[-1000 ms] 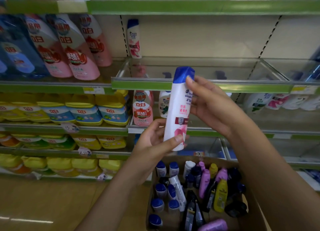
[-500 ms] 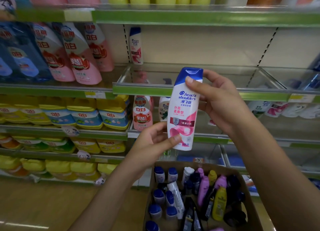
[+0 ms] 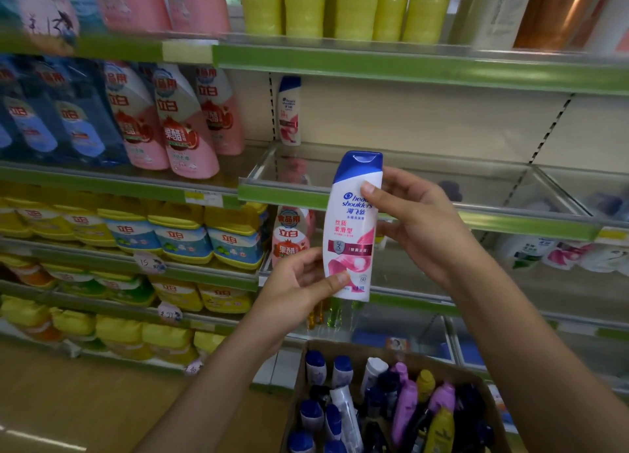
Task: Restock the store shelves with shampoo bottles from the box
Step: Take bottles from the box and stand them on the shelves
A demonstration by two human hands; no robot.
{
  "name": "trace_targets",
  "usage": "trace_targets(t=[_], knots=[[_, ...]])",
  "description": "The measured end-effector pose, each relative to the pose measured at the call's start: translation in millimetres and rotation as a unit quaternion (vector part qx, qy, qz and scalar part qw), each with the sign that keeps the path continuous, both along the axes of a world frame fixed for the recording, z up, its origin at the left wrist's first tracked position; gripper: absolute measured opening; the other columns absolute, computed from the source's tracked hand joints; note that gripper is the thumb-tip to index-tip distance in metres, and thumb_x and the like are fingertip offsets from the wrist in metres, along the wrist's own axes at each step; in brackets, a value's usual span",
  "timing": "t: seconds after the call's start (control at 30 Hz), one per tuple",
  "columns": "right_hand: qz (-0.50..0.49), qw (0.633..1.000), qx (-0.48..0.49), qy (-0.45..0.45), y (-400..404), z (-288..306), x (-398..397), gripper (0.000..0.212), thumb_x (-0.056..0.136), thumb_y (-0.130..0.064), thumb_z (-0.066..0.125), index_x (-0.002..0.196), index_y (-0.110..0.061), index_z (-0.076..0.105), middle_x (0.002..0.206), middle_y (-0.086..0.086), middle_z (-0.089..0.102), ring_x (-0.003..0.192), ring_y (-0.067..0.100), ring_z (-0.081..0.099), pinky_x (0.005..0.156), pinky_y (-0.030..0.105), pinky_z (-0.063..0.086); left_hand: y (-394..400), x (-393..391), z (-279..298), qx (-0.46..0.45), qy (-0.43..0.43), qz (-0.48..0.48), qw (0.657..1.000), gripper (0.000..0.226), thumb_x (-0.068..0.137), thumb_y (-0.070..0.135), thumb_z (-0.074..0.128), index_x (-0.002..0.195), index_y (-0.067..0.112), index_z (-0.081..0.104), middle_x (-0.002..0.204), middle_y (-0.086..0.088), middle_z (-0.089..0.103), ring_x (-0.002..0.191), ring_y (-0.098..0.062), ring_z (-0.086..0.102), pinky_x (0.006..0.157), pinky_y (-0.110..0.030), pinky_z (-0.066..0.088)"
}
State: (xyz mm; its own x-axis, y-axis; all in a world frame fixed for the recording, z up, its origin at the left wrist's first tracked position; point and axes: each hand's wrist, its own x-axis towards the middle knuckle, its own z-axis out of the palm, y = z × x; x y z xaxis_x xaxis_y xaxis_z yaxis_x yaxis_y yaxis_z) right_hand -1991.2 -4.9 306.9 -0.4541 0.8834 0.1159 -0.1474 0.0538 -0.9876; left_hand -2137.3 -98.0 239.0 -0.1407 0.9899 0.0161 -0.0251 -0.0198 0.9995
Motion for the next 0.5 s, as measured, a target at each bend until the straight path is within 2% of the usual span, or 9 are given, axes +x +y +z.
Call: trace_targets(t=[0.13, 0.27, 0.4, 0.5], knots=[[-0.029, 0.999, 0.003, 0.02, 23, -1, -26, 0.03, 0.086, -0.012, 0.066, 0.116, -0.008, 0.063, 0.105, 0.008, 0.073, 0.09, 0.017, 0.071, 0.074, 0.029, 0.058, 27, -29, 5, 0.022, 0.026, 0.004, 0.999, 0.033, 0.08, 0.015, 0.071, 0.104, 0.034, 0.06, 0.1, 0.014, 0.072, 0.094, 0.0, 0.066, 0.078, -0.016, 0.053], [-0.052, 0.998, 0.0, 0.043, 54, -2, -59, 0.033, 0.084, -0.01, 0.068, 0.116, -0.005, 0.064, 0.102, 0.008, 0.073, 0.089, 0.018, 0.071, 0.075, 0.032, 0.056, 62, -64, 8, 0.027, 0.056, -0.009, 0.998, 0.035, 0.081, 0.02, 0.072, 0.107, 0.036, 0.057, 0.104, 0.013, 0.07, 0.096, 0.0, 0.066, 0.076, -0.016, 0.053], [-0.062, 0.997, 0.0, 0.056, 86, -4, -93, 0.035, 0.086, -0.009, 0.066, 0.12, -0.003, 0.062, 0.102, 0.008, 0.072, 0.09, 0.019, 0.07, 0.075, 0.034, 0.055, 104, -101, 12, 0.01, 0.081, -0.026, 0.996, 0.033, 0.081, 0.029, 0.069, 0.112, 0.028, 0.059, 0.107, 0.009, 0.07, 0.098, -0.005, 0.067, 0.085, -0.026, 0.054], [-0.062, 0.996, -0.003, 0.071, 109, -3, -117, 0.037, 0.088, -0.008, 0.064, 0.124, 0.0, 0.059, 0.106, 0.01, 0.069, 0.093, 0.02, 0.069, 0.075, 0.034, 0.056, 136, -128, 16, 0.012, 0.095, -0.04, 0.995, 0.028, 0.084, 0.024, 0.067, 0.111, 0.024, 0.059, 0.105, 0.005, 0.071, 0.094, -0.007, 0.069, 0.084, -0.029, 0.055]])
